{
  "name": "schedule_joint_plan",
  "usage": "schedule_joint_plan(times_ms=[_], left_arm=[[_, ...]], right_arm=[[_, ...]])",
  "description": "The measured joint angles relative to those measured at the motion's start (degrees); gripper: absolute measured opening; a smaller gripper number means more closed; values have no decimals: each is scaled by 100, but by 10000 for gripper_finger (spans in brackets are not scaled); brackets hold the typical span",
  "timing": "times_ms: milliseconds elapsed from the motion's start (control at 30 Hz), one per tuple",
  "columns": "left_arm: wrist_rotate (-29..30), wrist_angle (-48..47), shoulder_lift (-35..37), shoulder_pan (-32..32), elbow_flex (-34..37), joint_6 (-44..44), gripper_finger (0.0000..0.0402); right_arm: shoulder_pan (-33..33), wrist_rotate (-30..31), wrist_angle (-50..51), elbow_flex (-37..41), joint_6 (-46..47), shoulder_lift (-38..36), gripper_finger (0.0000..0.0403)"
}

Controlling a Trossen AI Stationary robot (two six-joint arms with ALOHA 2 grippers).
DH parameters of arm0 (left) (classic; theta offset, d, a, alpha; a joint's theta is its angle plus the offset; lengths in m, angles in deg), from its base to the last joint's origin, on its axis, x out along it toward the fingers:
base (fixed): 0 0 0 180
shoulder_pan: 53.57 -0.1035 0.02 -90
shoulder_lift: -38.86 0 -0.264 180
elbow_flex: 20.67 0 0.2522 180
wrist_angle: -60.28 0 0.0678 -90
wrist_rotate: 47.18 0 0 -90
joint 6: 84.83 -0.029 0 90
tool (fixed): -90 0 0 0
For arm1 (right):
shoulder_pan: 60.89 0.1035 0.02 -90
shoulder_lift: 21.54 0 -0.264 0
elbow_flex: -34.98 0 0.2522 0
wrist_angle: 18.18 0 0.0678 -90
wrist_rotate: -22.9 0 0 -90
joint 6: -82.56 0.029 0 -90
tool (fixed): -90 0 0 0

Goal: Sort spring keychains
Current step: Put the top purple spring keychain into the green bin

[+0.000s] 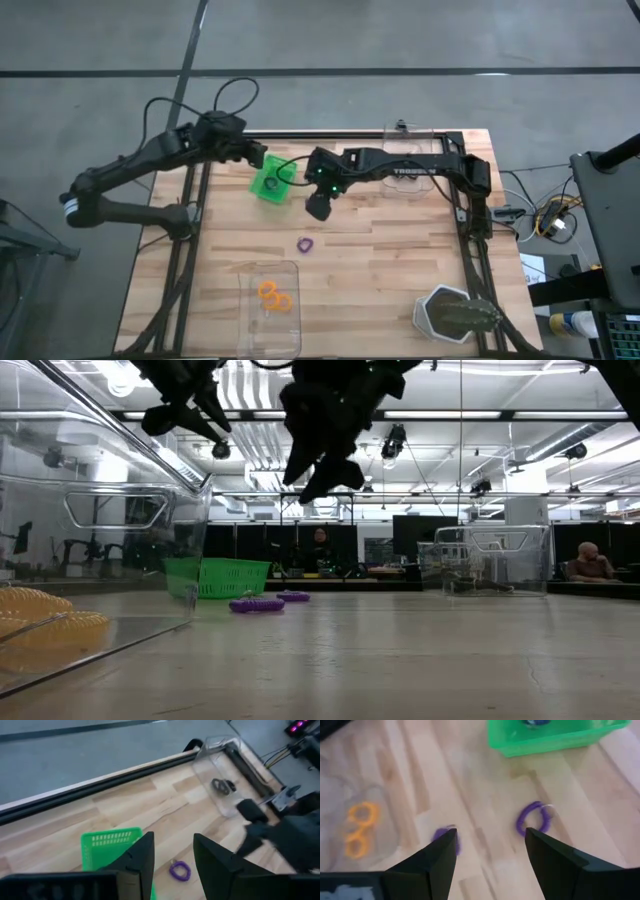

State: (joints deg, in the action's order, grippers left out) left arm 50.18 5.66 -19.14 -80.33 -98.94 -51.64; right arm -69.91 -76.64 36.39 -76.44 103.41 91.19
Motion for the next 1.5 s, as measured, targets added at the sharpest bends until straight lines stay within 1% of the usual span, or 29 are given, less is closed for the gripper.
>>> schedule_joint_plan(times_ms=[167, 300, 367, 400, 467, 600, 700, 800, 900, 1233, 1400, 1500], left_arm=[[-1, 31, 103, 3, 0, 171, 129], [0, 62, 116, 50, 0, 247, 129], [-3, 112, 116, 80, 0, 237, 129], [-10, 135, 116, 91, 0, 228, 129], [-11, 155, 116, 101, 0, 205, 129], [-7, 142, 116, 101, 0, 205, 129], [-6, 142, 116, 104, 0, 201, 129], [-4, 142, 116, 107, 0, 152, 129], [-4, 142, 116, 107, 0, 144, 129], [-4, 141, 118, 105, 4, 131, 129], [-4, 140, 118, 105, 4, 131, 129], [-4, 140, 118, 105, 7, 132, 129]], right_arm=[[-86, 371, -308, 386, 237, 14, 226], [-223, 383, -322, 604, 749, 171, 226], [-282, 375, -332, 607, 832, 304, 226], [-288, 374, -353, 607, 751, 373, 226], [-287, 337, -501, 607, 282, 485, 226], [-205, 164, -566, 607, -1047, 636, 226], [-139, 29, -527, 607, -1828, 720, 226], [-79, 33, -571, 607, -2400, 805, 226], [-27, 215, -647, 607, -2889, 886, 226], [-21, 361, -958, 601, -3379, 1240, 226], [-21, 357, -1028, 594, -3375, 1404, 225], [-26, 339, -985, 575, -3186, 1475, 216]])
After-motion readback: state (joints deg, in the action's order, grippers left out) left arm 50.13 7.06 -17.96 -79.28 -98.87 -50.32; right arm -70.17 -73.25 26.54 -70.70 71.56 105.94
